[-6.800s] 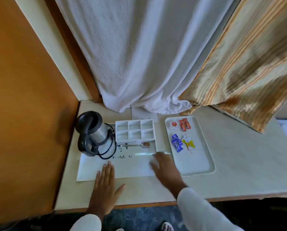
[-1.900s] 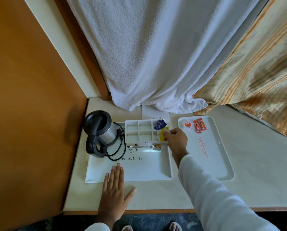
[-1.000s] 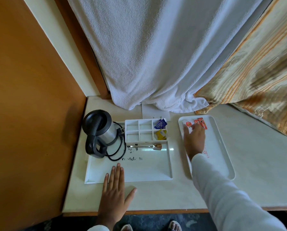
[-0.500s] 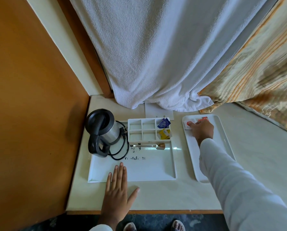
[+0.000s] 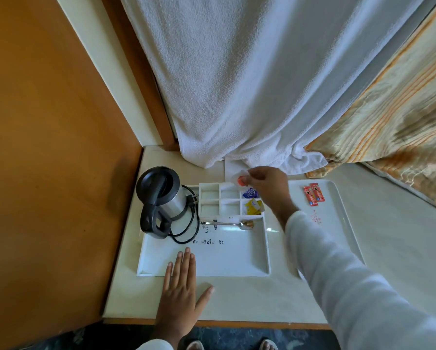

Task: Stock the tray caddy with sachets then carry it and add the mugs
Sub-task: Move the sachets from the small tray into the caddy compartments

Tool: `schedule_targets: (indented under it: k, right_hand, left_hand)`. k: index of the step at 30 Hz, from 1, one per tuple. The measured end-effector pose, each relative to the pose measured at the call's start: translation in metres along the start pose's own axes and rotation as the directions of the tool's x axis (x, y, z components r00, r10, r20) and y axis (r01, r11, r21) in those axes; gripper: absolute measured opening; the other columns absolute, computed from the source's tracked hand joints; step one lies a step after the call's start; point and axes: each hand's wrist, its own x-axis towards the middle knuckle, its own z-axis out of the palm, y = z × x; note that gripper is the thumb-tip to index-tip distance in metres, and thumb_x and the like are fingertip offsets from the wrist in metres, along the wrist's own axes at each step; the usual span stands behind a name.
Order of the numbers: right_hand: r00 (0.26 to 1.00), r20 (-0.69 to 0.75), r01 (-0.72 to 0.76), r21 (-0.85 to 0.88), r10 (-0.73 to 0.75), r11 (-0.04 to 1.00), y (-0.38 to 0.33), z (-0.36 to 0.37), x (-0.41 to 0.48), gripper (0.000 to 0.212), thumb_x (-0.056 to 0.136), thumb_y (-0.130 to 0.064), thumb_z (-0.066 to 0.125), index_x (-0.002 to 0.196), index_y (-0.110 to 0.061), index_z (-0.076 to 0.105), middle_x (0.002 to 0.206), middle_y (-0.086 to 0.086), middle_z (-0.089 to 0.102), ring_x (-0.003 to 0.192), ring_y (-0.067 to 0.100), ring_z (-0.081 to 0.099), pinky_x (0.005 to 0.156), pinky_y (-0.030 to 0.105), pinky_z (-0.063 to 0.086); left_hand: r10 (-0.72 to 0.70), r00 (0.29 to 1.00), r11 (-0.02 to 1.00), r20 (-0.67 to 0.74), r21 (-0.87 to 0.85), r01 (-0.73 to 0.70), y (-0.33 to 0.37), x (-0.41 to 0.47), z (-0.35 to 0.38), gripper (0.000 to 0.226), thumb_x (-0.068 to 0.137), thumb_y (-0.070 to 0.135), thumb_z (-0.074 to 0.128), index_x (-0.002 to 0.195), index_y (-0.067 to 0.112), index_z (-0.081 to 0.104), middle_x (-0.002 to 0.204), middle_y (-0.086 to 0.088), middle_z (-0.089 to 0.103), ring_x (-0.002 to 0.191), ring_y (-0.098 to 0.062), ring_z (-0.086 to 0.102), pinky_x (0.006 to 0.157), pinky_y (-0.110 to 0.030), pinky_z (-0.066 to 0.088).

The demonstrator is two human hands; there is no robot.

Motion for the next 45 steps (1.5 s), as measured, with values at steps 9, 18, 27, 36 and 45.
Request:
schedule_targets:
  k: [9, 18, 27, 36, 45]
  right_hand:
    - [0.967, 0.19, 0.245, -0.527, -0.169, 0.814, -0.023, 0.042, 0.001, 0.018, 0.093, -0.017, 0.068, 0.104, -0.015, 0.082, 0.103, 0.006, 0.078, 0.099, 0.026, 0.069, 0.075, 0.03, 0.048]
    - [0.934, 0.196, 0.356, -0.547, -0.298, 0.758, -0.008, 0.052, 0.005, 0.038, 0.087, -0.025, 0.082, 0.117, -0.007, 0.067, 0.115, 0.008, 0.064, 0.108, 0.025, 0.058, 0.094, 0.039, 0.051]
    - [0.921, -0.343, -0.334, -0.461, 0.182, 0.822, 0.075, -0.085, 0.023, 0.048, 0.082, -0.03, 0.075, 0.116, 0.004, 0.07, 0.118, 0.03, 0.068, 0.114, 0.045, 0.061, 0.098, 0.044, 0.046]
    - [0.892, -0.293, -0.446, -0.451, 0.344, 0.773, 0.113, -0.111, 0.027, 0.03, 0.082, -0.03, 0.084, 0.078, -0.002, 0.076, 0.082, 0.017, 0.075, 0.077, 0.035, 0.067, 0.074, 0.036, 0.052]
    - [0.866, -0.247, -0.488, -0.236, 0.434, 0.84, 0.113, -0.115, 0.017, 0.013, 0.074, -0.026, 0.092, 0.073, -0.02, 0.08, 0.075, -0.001, 0.075, 0.067, 0.012, 0.063, 0.078, 0.03, 0.051]
  left_hand:
    - [0.0, 1.0, 1.0, 0.012, -0.005, 0.0, 0.002, 0.0, -0.007, 0.095, 0.095, 0.074, 0.033, 0.16, 0.008, 0.013, 0.171, -0.012, 0.01, 0.157, -0.029, 0.014, 0.122, -0.051, 0.018]
    - [0.009, 1.0, 1.0, -0.002, -0.012, -0.009, 0.0, -0.002, -0.007, 0.095, 0.095, 0.073, 0.033, 0.16, 0.007, 0.013, 0.171, -0.012, 0.01, 0.158, -0.029, 0.012, 0.122, -0.053, 0.022]
    - [0.02, 0.999, 0.999, -0.032, -0.026, -0.02, -0.001, -0.002, -0.001, 0.097, 0.093, 0.073, 0.036, 0.16, 0.006, 0.015, 0.171, -0.012, 0.011, 0.157, -0.03, 0.017, 0.122, -0.054, 0.025]
    - [0.013, 1.0, 1.0, -0.023, -0.006, -0.013, -0.001, 0.0, 0.0, 0.099, 0.093, 0.075, 0.035, 0.16, 0.007, 0.012, 0.172, -0.012, 0.008, 0.157, -0.029, 0.016, 0.122, -0.053, 0.023]
    - [0.016, 1.0, 1.0, -0.022, 0.005, -0.016, 0.0, -0.001, -0.002, 0.098, 0.093, 0.074, 0.037, 0.16, 0.006, 0.015, 0.171, -0.013, 0.01, 0.157, -0.03, 0.016, 0.122, -0.052, 0.021]
